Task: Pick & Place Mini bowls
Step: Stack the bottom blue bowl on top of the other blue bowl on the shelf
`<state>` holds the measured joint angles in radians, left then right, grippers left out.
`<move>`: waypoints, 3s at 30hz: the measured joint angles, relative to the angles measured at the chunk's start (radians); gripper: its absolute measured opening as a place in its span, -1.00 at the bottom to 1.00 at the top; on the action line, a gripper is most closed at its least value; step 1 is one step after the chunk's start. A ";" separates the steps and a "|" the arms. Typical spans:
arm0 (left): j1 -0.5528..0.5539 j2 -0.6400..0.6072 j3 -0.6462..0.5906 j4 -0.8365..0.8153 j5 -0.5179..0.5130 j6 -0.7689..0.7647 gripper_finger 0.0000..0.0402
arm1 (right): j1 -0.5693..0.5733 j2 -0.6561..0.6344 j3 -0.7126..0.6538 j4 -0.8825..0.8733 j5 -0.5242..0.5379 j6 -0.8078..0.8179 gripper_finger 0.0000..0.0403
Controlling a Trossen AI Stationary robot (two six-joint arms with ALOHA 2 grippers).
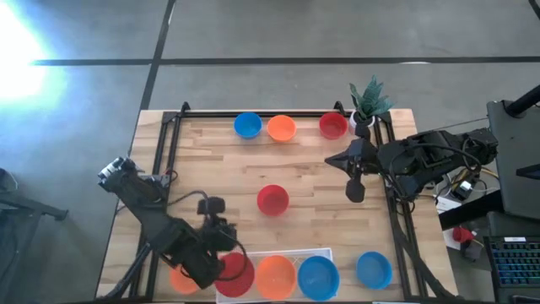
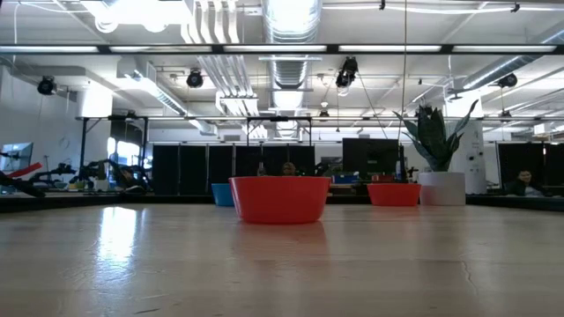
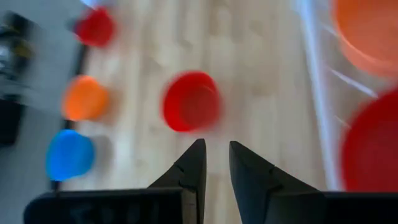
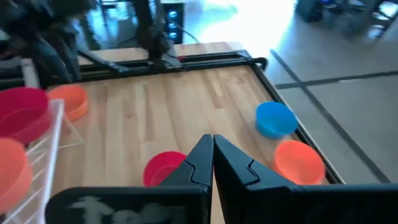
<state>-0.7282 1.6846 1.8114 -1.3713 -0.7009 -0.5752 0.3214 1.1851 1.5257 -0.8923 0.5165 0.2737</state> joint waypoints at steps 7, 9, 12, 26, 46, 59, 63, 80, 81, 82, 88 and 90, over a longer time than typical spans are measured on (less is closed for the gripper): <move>0.000 -0.068 -0.002 -0.023 -0.241 -0.018 -0.68 | -0.007 0.000 -0.001 -0.123 0.085 0.120 -0.96; 0.002 -0.087 -0.007 -0.026 -0.292 -0.019 -0.68 | -0.011 0.000 -0.002 -0.166 0.087 0.171 -0.96; 0.002 -0.121 -0.030 -0.026 -0.335 -0.032 -0.68 | -0.011 0.001 -0.003 -0.252 0.077 0.280 -0.96; 0.002 -0.262 -0.217 0.014 -0.383 -0.125 -0.68 | 0.102 0.008 -0.133 -0.437 -0.244 0.761 -0.96; 0.002 -0.306 -0.262 0.036 -0.446 -0.076 -0.68 | 0.561 0.008 -0.406 -0.275 -0.397 1.435 -0.96; 0.002 -0.306 -0.262 0.047 -0.452 -0.048 -0.68 | 0.578 0.008 -0.588 0.113 -0.473 1.426 -0.96; 0.002 -0.306 -0.262 0.047 -0.451 -0.035 -0.68 | 0.578 0.008 -0.616 0.114 -0.494 1.460 -0.96; 0.001 -0.306 -0.262 0.052 -0.449 -0.024 -0.68 | 0.578 0.009 -0.680 0.120 -0.561 1.592 -0.94; 0.002 -0.306 -0.262 0.052 -0.449 -0.023 -0.68 | 0.578 0.009 -0.680 0.122 -0.584 1.598 -0.92; 0.002 -0.306 -0.262 0.052 -0.449 -0.023 -0.68 | 0.578 0.009 -0.680 0.122 -0.604 1.601 -0.90; 0.002 -0.306 -0.262 0.052 -0.449 -0.001 -0.68 | 0.577 0.009 -0.680 0.108 -0.621 1.528 -0.70; 0.002 -0.306 -0.262 0.052 -0.449 0.007 -0.68 | 0.579 0.018 -0.680 0.102 -0.619 1.443 -0.67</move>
<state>-0.7265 1.3788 1.5497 -1.3190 -1.1500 -0.5679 0.9000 1.2030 0.8459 -0.7901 -0.1024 1.7168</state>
